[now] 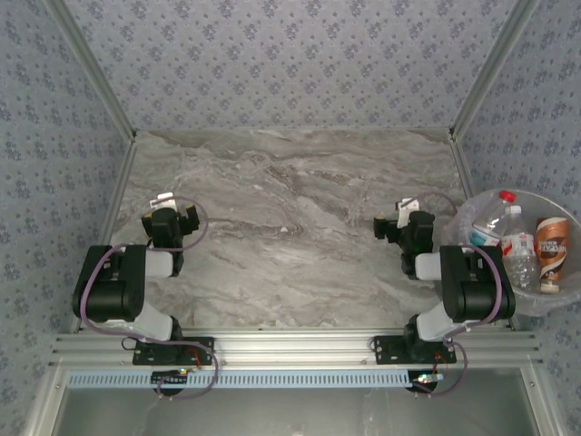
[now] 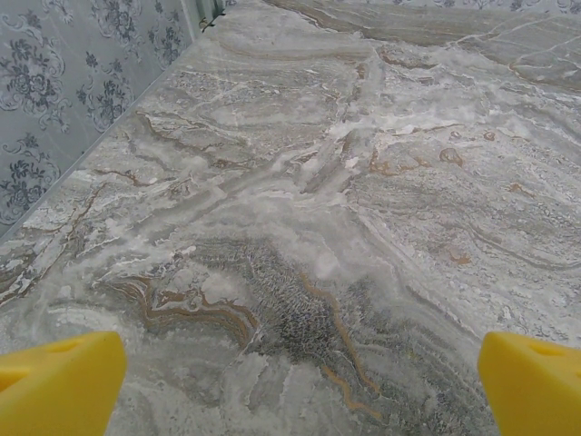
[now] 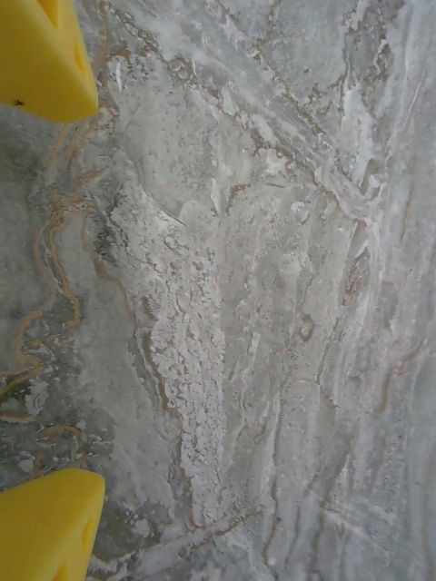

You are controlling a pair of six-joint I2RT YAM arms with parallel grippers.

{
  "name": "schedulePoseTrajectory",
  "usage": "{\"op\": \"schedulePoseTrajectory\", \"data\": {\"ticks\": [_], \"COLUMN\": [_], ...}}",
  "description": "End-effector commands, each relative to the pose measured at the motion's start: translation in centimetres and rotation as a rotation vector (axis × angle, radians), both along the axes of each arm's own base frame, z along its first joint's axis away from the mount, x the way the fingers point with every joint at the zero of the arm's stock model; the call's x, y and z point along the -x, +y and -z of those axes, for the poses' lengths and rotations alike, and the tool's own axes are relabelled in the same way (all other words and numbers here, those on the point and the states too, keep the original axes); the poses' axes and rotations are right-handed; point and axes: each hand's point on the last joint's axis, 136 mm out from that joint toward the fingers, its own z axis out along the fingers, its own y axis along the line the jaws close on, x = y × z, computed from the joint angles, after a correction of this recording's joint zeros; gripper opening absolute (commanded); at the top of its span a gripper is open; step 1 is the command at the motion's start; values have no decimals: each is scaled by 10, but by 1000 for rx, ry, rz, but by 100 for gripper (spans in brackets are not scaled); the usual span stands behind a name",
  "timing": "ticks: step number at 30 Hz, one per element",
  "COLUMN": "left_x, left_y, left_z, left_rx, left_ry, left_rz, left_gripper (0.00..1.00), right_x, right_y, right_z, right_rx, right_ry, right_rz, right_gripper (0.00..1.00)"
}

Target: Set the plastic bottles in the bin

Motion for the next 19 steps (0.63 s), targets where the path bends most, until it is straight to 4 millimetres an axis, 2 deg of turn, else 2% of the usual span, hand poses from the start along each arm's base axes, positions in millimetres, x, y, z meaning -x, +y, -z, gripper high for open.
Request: {"op": "schedulePoseTrajectory", "data": {"ticks": [1,19], "left_x": [-7,-7], "left_y": [0,-1], "left_z": [-14,-14], "left_rx": [-13,-13], "left_ry": [-52,-50], "left_rz": [0,5], "left_gripper": [99,99], "right_x": [-19,-19], "right_y": [-12,-11], "right_z": [-27,-27], "right_rx": [-46,-34], "right_ry": [-88,-87], "right_rz": [52,54], "right_gripper": [100,100]}}
